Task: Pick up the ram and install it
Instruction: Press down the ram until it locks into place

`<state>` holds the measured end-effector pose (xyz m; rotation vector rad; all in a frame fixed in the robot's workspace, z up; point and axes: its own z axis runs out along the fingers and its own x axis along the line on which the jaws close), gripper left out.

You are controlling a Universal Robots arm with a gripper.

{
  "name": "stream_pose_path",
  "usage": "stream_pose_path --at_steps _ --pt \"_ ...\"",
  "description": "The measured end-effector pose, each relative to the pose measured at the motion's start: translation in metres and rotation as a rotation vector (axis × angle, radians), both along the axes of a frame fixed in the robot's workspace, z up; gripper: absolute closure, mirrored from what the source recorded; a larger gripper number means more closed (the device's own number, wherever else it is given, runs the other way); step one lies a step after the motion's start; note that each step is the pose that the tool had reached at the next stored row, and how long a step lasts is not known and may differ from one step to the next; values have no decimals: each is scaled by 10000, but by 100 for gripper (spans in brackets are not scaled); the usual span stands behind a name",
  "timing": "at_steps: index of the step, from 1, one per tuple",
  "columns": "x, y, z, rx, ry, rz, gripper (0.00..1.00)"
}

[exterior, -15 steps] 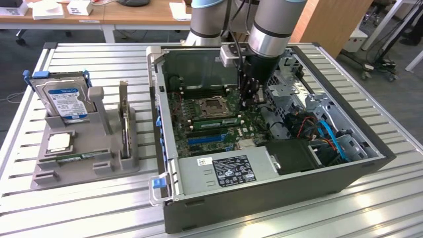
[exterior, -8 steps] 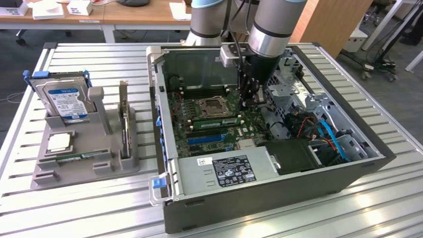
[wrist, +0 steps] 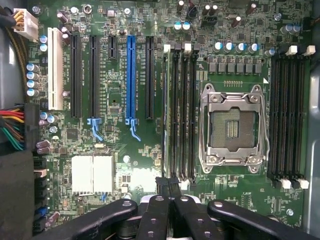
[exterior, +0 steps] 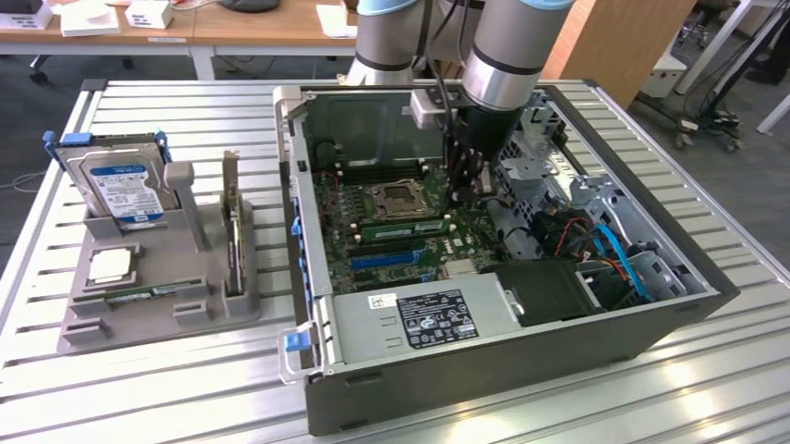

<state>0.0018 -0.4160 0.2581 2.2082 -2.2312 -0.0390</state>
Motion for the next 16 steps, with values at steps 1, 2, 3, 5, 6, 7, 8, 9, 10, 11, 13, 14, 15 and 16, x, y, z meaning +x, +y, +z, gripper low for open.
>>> stream_pose_path --at_steps 1,2,3,5,6,7,8,9,10,11,13,14,15,16 --pt "0 0 -6 0 0 0 90" --pt "0 0 -12 0 0 0 90" --pt "0 0 -13 -2 0 0 90" --pt "0 0 -13 -2 0 -1 90" --pt "0 0 -13 -2 0 0 90" --pt "0 0 -13 -2 0 0 90" --pt "0 0 -14 -1 0 0 90" --pt "0 0 -17 1 -1 0 90" --pt "0 1 -22 4 -1 -1 90" --pt "0 0 -28 2 -1 0 90" --pt "0 0 -44 1 0 0 90" --pt "0 0 -53 0 0 0 90" --pt "0 0 -61 -1 0 0 90" --pt "0 0 -70 0 0 0 90"
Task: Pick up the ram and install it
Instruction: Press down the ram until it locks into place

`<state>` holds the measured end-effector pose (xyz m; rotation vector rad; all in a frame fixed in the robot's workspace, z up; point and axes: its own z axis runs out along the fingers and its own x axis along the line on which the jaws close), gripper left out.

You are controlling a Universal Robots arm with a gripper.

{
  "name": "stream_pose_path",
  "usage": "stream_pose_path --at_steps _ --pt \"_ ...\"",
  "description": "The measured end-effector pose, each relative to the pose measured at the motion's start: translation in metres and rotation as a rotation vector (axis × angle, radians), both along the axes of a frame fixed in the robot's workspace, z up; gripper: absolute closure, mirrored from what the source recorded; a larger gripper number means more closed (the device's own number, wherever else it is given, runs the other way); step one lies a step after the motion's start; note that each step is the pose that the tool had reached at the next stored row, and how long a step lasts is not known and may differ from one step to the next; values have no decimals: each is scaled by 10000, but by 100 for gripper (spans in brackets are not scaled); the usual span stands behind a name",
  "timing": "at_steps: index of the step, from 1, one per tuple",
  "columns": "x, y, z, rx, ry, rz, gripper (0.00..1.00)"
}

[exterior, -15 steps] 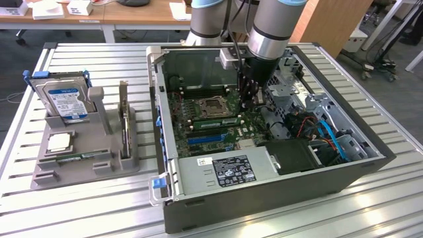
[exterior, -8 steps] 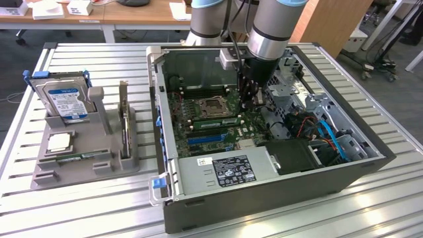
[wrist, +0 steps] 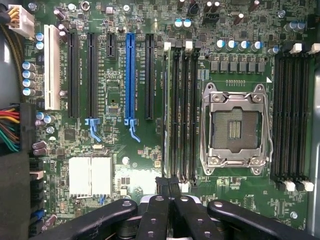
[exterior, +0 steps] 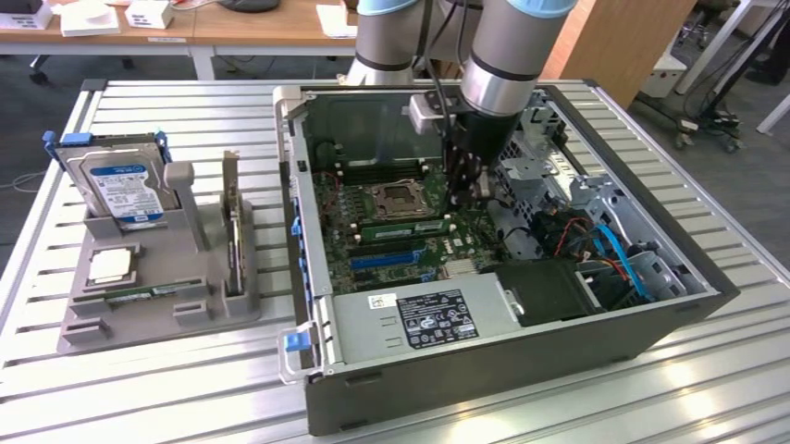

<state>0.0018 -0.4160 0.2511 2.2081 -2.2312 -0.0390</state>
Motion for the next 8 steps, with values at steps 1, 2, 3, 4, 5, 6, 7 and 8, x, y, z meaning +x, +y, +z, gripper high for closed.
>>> stream_pose_path --at_steps 1,2,3,4,5,6,7,8 --pt "0 0 -9 -1 0 0 90" --pt "0 0 -18 0 0 0 90" --pt "0 0 -25 -1 0 0 90" --pt "0 0 -28 -2 0 0 90" --pt "0 0 -28 -2 1 0 90" --pt "0 -1 -27 -3 1 0 90" --pt "0 0 -28 -2 1 0 90" --pt "0 0 -29 -1 0 0 90"
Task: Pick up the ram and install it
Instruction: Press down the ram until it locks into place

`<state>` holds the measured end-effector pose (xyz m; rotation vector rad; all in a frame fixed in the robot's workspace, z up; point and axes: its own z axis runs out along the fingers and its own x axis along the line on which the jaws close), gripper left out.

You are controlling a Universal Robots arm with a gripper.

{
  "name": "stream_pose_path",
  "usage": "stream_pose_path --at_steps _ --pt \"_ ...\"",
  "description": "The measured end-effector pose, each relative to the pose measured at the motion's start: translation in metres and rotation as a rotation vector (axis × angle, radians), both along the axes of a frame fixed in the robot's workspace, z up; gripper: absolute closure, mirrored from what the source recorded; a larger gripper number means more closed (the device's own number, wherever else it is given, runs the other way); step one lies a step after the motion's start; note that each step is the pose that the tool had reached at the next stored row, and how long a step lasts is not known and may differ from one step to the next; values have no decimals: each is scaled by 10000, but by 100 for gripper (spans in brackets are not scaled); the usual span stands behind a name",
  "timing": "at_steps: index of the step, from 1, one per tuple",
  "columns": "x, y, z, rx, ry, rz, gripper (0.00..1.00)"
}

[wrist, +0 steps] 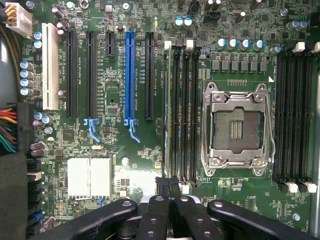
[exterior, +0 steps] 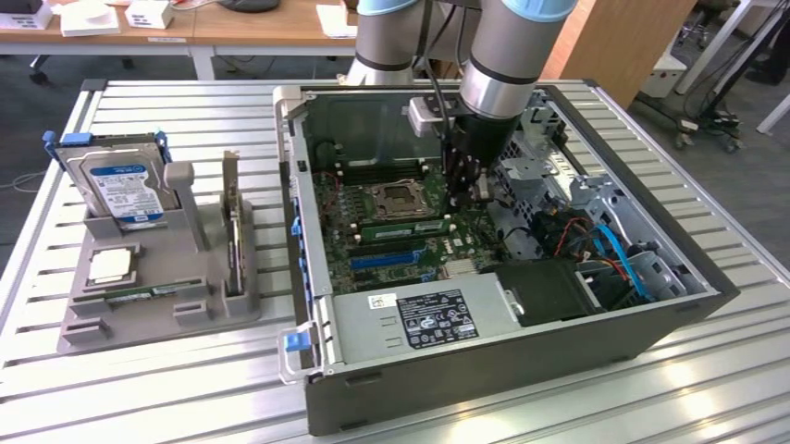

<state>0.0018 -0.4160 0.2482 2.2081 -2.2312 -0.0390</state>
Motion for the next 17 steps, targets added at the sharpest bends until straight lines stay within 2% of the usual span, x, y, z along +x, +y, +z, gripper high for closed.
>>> stream_pose_path --at_steps 9,13,17 --pt "0 45 -21 50 0 1 90" --pt "0 63 -32 114 -1 0 90" --pt "0 63 -34 126 0 0 90"
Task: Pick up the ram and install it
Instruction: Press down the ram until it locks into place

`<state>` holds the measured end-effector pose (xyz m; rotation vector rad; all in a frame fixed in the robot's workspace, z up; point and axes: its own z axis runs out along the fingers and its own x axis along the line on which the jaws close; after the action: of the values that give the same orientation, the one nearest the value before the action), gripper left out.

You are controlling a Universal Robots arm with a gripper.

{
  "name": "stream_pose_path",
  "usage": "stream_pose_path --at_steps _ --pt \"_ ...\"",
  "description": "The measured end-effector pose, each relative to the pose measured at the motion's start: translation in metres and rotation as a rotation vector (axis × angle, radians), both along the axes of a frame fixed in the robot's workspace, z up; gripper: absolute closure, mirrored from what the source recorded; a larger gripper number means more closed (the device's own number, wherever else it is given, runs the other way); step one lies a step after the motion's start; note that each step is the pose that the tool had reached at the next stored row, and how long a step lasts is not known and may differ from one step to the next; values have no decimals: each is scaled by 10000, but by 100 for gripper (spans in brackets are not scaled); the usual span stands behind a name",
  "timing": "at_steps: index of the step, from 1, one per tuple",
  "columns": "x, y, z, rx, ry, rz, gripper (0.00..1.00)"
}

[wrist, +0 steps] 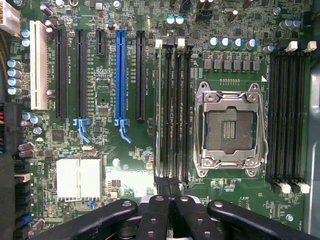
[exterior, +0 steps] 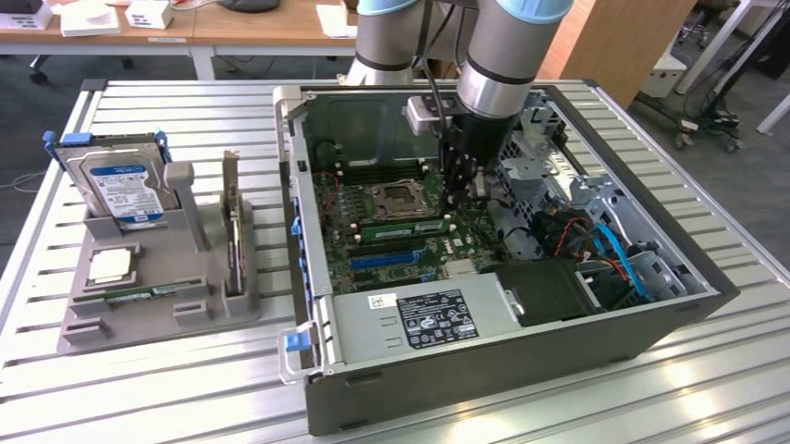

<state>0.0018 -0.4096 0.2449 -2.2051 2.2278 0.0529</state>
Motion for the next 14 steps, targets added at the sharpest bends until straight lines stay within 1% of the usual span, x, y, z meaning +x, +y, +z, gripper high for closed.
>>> stream_pose_path --at_steps 7,10,14 --pt "0 0 -40 5 0 0 90" --pt "0 -1 -42 2 1 0 90" --pt "0 -12 -48 6 0 -1 90"
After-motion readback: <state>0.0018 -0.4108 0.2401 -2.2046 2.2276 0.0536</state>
